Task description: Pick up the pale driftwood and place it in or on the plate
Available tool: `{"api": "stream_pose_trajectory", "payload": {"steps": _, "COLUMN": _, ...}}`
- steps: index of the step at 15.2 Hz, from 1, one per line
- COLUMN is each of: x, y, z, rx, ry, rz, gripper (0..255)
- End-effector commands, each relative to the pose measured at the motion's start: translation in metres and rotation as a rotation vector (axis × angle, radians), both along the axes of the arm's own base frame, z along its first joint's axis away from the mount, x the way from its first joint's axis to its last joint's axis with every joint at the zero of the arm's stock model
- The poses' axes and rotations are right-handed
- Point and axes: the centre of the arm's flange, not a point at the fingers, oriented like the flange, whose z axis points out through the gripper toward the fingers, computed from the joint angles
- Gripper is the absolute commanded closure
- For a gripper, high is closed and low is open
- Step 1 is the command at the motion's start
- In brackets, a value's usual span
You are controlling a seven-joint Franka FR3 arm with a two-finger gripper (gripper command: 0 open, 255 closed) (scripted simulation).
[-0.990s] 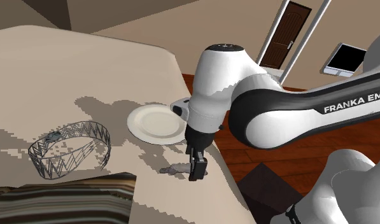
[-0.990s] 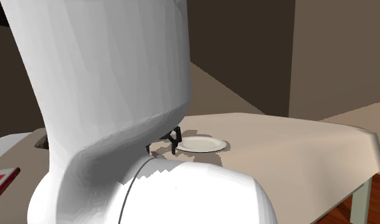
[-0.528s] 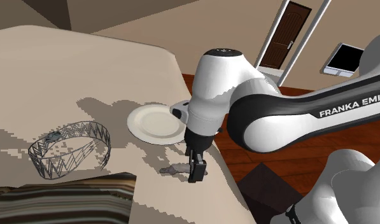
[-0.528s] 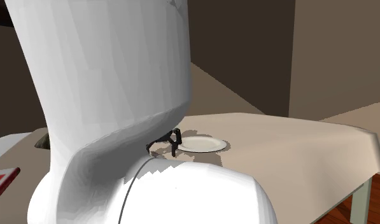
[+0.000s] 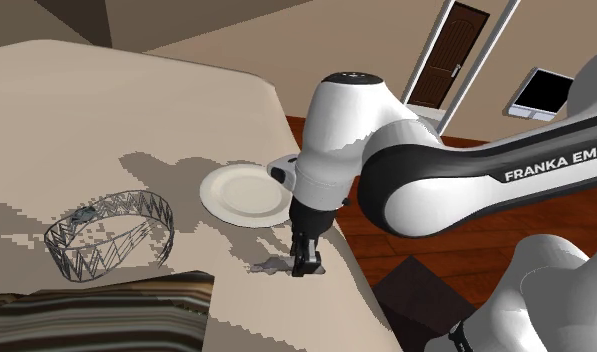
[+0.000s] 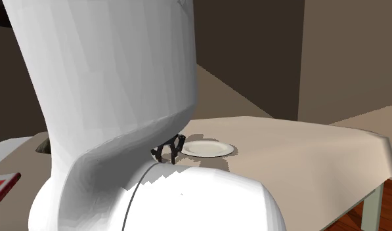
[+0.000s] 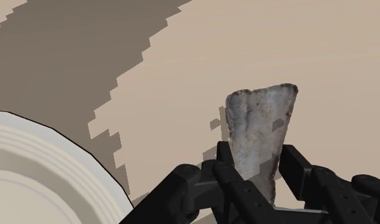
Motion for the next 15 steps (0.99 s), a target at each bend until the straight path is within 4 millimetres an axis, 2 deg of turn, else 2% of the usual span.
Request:
{"api": "stream_pose_trajectory", "payload": {"steps": 1, "x": -0.001, "y": 0.000, "z": -0.005, "rx": -0.005, "ry": 0.011, "rz": 0.001, "gripper": 255}}
{"api": "stream_pose_trajectory", "payload": {"steps": 3, "x": -0.001, "y": 0.000, "z": -0.005, "rx": -0.005, "ry": 0.011, "rz": 0.001, "gripper": 255}}
{"api": "stream_pose_trajectory", "payload": {"steps": 15, "x": -0.001, "y": 0.000, "z": 0.058, "rx": -0.005, "ry": 0.011, "rz": 0.001, "gripper": 255}}
